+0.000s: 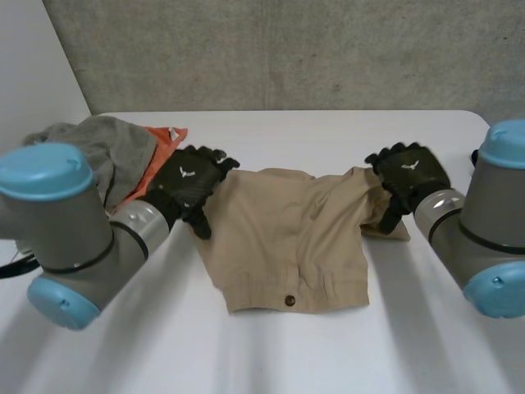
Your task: Fold the laundry.
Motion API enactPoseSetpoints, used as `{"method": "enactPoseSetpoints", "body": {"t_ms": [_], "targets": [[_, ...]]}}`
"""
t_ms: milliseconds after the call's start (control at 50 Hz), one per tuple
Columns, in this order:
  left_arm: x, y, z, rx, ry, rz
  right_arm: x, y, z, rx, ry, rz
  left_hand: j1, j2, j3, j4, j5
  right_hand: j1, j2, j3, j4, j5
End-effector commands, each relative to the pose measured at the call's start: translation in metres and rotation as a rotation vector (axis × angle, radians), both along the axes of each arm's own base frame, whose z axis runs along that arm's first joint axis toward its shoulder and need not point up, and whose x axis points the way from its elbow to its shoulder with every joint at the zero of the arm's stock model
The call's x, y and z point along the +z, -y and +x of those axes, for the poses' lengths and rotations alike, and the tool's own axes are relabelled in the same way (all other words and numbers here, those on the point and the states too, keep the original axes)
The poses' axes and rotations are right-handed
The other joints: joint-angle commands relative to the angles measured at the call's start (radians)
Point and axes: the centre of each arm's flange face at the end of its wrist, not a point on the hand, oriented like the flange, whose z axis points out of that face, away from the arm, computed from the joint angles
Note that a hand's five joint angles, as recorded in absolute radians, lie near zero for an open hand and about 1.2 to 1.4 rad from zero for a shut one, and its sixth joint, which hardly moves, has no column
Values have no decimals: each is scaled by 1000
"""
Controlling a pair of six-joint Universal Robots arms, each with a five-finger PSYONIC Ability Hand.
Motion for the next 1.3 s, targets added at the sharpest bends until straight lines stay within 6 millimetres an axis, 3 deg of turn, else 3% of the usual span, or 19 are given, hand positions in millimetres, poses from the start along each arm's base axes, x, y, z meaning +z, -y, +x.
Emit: {"method": "enactPoseSetpoints", "body": {"t_ms": [20,140,200,280,520,600,660,680,700,720,760,780,900,920,1060,1120,1200,1280,1300], "targets": [[24,35,-2,-37,-33,-41,55,-35,-18,-107,29,-15,-17,-29,-38,-27,-49,-49,-42,-36,-42,-49],[13,71,1,-36,-4,36,58,-75,-19,-104,64,117,-17,-29,-38,-27,-49,-49,-42,-36,-42,-49],[-2,88,2,-45,34,76,36,-98,-17,-98,66,260,-17,-29,-38,-27,-49,-49,-42,-36,-42,-49],[-13,99,-1,-71,73,69,13,-109,-11,-96,106,323,-17,-29,-38,-27,-49,-49,-42,-36,-42,-49],[-38,101,-9,-148,140,69,-46,-88,14,-118,193,231,-17,-29,-38,-27,-49,-49,-42,-36,-42,-49],[-37,99,-8,-141,147,66,-62,-80,22,-116,194,222,300,287,279,289,267,-32,-25,-18,-25,-32],[-35,97,-7,-135,147,66,-65,-76,24,-122,197,220,462,449,441,451,429,296,302,309,303,296],[-34,95,-8,-136,147,69,-66,-73,26,-123,207,218,625,613,604,615,593,794,801,808,801,795],[-33,93,-8,-138,148,68,-65,-71,26,-126,217,212,717,704,696,706,684,1081,1088,1095,1088,1082],[-32,92,-8,-138,150,66,-63,-68,26,-132,230,202,828,816,807,818,796,1172,1178,1185,1179,1172],[-23,87,-9,-140,151,56,-52,-58,25,-139,272,158,1177,1164,1156,1166,1144,1173,1179,1186,1179,1173],[-19,85,-10,-136,149,50,-45,-54,25,-138,288,132,1205,1192,1184,1194,1172,1173,1179,1186,1179,1173],[22,66,-6,-41,133,39,18,-11,15,-140,351,-95,1205,1192,1184,1194,1172,1173,1179,1186,1179,1173],[35,55,-6,-15,108,53,30,4,13,-138,346,-144,1205,1192,1184,1194,1172,1173,1179,1186,1179,1173],[73,8,-9,39,-24,87,60,49,8,-124,329,-165,1205,1192,1184,1194,1172,1173,1179,1186,1179,1173],[77,-13,-14,35,-70,126,70,65,14,-82,347,-200,1205,1192,1184,1194,1172,1173,1179,1186,1179,1173],[68,-44,-21,55,-143,223,67,88,23,-33,348,-220,1205,1192,1184,1194,1172,1173,1179,1186,1179,1173],[47,-63,-30,91,-188,267,41,97,29,-18,320,-156,1179,1167,1158,1168,1146,1173,1179,1186,1179,1173],[37,-66,-33,110,-190,261,28,98,30,-17,305,-129,1042,1030,1021,1032,1010,1173,1179,1186,1179,1173]]}}
